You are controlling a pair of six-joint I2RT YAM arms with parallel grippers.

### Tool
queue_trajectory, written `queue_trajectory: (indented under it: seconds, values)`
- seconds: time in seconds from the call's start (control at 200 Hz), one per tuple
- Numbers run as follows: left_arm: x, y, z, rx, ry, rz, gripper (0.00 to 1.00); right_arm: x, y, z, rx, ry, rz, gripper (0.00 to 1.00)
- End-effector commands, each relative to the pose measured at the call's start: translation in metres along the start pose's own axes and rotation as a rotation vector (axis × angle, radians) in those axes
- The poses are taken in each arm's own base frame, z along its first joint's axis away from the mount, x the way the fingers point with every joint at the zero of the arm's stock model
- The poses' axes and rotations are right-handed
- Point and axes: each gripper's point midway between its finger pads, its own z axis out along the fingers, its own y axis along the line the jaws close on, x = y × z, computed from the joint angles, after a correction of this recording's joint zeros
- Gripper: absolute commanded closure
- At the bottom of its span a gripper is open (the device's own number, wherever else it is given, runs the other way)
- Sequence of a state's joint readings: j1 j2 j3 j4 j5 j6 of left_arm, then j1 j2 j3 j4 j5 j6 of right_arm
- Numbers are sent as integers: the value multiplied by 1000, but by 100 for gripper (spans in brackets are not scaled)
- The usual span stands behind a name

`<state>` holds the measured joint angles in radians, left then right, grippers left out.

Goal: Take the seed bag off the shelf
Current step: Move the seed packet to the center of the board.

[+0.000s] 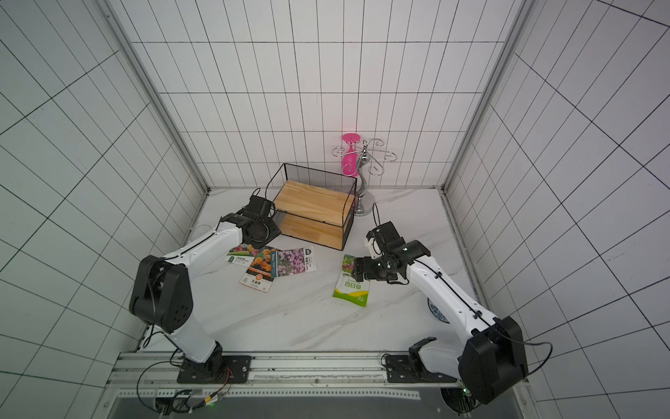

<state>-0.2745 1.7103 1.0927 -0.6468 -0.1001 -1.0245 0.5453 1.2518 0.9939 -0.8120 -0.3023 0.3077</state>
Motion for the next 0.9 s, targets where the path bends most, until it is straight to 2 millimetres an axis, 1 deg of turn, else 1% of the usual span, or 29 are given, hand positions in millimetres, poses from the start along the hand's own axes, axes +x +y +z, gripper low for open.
queue_trajectory:
  seconds: [0.0,0.09,0.15,0.205,0.385,0.555,0.74,0.82,0.895]
  values:
    - [-14,-33,-37,65,-50,139,44,7,-1,4,3,22,-4,9]
    - [-15,-59,-54,127,-65,193,44,6,0,3,1,17,-1,9]
    - [-10,-72,-54,161,-54,217,44,6,0,2,-1,12,0,8]
    - [-4,-78,-49,177,-40,222,44,6,0,1,0,11,1,9]
    - [20,-80,-24,226,-6,221,44,7,0,-1,0,7,1,9]
    - [47,-82,-2,230,31,246,44,15,-2,3,2,25,5,9]
    - [76,-88,12,224,57,282,44,18,-3,5,1,34,9,9]
    - [89,-85,20,208,73,288,44,18,-4,5,3,35,13,9]
    - [100,-76,34,183,96,280,44,17,-4,5,4,34,13,9]
